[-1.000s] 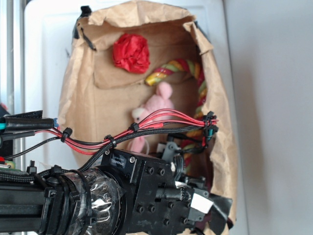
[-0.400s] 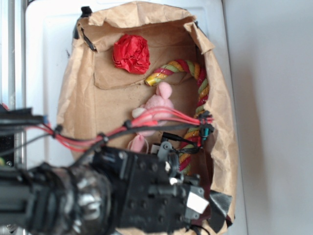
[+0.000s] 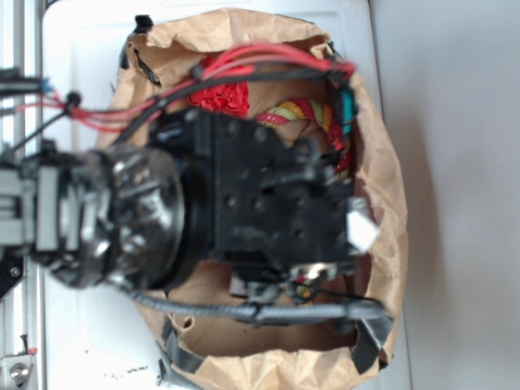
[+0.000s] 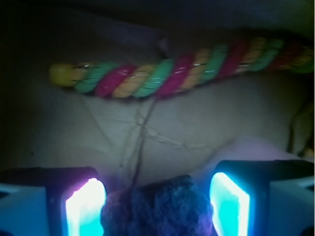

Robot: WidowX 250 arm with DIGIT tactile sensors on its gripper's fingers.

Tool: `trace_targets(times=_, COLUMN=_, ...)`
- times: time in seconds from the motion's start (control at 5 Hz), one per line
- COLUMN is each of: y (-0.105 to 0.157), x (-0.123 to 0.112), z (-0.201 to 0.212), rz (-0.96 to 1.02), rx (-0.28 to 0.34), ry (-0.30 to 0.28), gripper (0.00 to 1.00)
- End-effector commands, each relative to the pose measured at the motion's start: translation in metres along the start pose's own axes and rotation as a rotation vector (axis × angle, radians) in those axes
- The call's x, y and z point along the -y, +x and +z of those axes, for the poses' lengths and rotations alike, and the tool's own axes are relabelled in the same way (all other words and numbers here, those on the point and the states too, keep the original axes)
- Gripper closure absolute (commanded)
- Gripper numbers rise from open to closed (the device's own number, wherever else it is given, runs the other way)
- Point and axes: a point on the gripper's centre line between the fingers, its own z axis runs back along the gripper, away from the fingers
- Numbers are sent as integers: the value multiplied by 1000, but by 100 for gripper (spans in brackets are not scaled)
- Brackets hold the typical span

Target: Grab the rock.

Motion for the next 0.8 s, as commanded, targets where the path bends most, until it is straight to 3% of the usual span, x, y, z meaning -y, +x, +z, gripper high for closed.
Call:
trace_targets(times=0.0, y=27, x=-3, z=50, rz=168, rx=145, ry=-150, gripper=100)
trace_targets(times=0.4, y=19, x=-36, z=78, rz=268, rx=132, ry=-185, gripper=100)
trace_targets(times=0.6, y=5, x=-38, z=94, rz=261, rx=161, ry=-193, gripper=100)
